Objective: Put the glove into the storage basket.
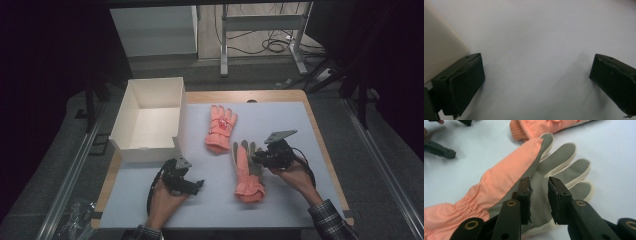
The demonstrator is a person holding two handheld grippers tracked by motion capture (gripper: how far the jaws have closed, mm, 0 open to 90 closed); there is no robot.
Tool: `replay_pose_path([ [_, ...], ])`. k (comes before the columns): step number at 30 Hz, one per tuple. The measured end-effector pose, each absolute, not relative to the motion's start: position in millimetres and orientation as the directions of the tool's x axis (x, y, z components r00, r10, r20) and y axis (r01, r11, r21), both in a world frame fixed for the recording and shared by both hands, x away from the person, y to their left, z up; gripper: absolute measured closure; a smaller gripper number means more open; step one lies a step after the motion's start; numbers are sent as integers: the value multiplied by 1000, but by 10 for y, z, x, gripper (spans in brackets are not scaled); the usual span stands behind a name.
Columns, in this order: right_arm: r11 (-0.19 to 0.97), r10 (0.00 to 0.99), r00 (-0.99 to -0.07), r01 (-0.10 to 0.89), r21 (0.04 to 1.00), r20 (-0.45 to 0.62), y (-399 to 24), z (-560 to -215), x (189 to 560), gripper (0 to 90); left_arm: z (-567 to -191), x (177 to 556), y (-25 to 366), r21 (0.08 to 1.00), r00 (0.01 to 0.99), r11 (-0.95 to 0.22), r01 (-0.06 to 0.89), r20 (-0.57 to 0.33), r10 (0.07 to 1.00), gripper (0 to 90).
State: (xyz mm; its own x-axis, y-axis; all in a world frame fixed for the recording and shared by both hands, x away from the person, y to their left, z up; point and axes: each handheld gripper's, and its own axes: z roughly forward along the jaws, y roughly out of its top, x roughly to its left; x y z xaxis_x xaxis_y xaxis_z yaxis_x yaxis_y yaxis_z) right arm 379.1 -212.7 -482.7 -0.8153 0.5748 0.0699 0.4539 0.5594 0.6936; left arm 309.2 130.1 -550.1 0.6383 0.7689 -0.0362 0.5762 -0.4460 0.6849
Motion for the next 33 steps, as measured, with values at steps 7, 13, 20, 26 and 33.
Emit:
replay_pose_path([
  [7,538,598,-800,444,717,47,-2085,-4693,3884,641,-5503,3091,1299,687,637,-443,577,-38,770,0],
  [13,517,625,-780,447,730,36,-2019,-4648,4006,621,-5501,3092,1302,685,639,-446,576,-36,769,0],
  [20,500,640,-767,447,741,31,-1896,-4594,4180,595,-5501,3092,1302,685,638,-446,576,-36,769,0],
  [26,498,637,-771,439,748,28,-1722,-4565,4331,589,-5501,3091,1302,685,639,-446,576,-36,769,0],
  [33,493,636,-771,436,753,30,-1538,-4575,4499,606,-5501,3092,1303,685,639,-447,576,-37,768,0],
])
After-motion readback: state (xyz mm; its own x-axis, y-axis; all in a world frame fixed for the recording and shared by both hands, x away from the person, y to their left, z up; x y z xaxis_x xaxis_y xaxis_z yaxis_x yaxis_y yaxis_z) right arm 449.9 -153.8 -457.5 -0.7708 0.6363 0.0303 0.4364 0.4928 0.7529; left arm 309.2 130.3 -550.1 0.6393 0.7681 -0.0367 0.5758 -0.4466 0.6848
